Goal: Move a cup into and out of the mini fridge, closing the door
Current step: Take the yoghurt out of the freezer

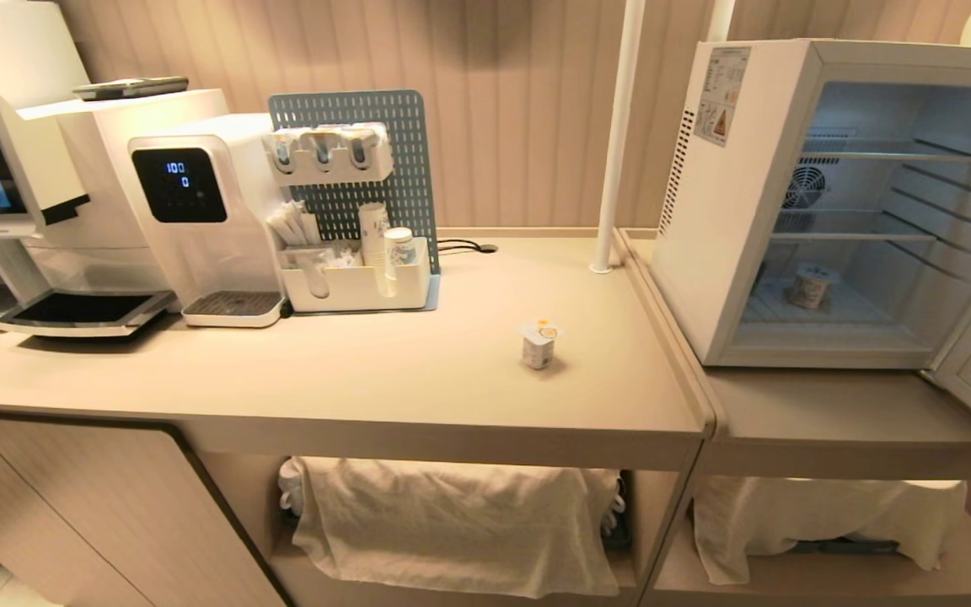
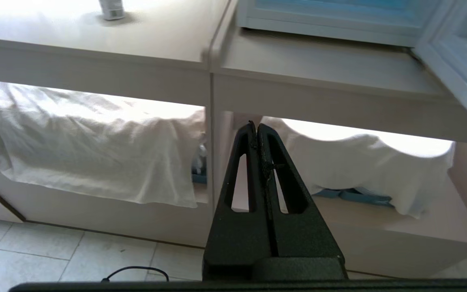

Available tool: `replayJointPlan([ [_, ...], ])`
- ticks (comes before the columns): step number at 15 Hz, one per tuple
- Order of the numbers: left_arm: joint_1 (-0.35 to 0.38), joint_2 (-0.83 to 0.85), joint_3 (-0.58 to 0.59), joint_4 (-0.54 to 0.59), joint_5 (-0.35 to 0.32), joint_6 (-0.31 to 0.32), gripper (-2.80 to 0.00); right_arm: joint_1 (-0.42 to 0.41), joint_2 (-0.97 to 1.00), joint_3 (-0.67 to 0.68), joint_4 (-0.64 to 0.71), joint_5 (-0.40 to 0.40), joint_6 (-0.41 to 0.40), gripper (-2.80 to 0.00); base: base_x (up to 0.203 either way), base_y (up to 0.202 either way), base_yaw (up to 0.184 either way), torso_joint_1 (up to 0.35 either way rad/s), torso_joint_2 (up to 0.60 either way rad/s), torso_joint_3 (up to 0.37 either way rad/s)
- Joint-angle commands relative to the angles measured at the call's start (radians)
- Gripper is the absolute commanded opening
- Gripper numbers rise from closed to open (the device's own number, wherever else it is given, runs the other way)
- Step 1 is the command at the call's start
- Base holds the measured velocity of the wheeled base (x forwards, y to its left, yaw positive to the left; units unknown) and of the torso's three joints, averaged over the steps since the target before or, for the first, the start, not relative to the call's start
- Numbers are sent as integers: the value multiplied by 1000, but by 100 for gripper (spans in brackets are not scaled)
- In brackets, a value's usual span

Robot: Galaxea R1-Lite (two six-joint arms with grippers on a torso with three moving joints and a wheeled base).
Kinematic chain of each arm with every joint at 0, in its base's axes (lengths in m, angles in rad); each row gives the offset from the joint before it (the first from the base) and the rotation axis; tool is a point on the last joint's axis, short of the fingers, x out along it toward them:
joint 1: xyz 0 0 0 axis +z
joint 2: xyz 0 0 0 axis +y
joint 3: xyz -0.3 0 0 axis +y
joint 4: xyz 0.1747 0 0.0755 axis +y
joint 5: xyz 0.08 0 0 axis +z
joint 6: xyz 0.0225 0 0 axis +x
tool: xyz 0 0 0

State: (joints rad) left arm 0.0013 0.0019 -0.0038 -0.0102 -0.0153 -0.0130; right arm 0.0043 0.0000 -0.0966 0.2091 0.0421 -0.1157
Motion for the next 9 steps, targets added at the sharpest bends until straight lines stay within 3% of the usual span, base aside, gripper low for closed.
replayJointPlan([
  [1,0,0,0,-1,0,-1,-280,0,2,0,1,1,-1,-280,0,-194,1,5,-1,1],
  [9,0,0,0,-1,0,-1,-280,0,2,0,1,1,-1,-280,0,-194,-2,2,2,3],
])
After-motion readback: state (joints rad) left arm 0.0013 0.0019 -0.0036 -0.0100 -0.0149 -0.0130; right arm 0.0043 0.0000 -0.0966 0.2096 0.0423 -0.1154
